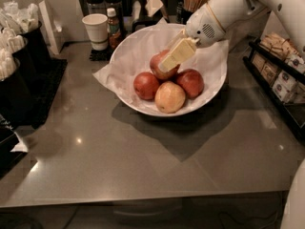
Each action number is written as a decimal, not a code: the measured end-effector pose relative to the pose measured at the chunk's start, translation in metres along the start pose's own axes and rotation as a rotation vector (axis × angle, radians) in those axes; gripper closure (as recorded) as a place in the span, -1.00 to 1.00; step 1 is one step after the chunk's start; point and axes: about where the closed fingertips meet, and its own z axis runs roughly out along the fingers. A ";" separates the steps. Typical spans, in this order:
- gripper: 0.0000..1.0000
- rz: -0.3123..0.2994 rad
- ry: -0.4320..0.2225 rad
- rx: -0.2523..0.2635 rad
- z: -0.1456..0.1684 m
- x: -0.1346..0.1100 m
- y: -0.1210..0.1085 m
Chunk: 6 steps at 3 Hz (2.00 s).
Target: Pick apple from white bowl
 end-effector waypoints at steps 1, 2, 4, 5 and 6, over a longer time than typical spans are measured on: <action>-0.68 0.019 -0.019 -0.054 0.014 0.006 0.002; -0.61 0.022 -0.033 -0.075 0.023 0.010 0.003; 0.32 -0.011 -0.113 0.015 0.011 0.010 0.014; 0.78 -0.026 -0.188 0.084 -0.004 0.009 0.021; 1.00 -0.070 -0.316 0.121 -0.026 0.009 0.036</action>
Offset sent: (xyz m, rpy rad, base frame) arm -0.0064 0.0087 -0.0298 0.0692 0.0730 0.0437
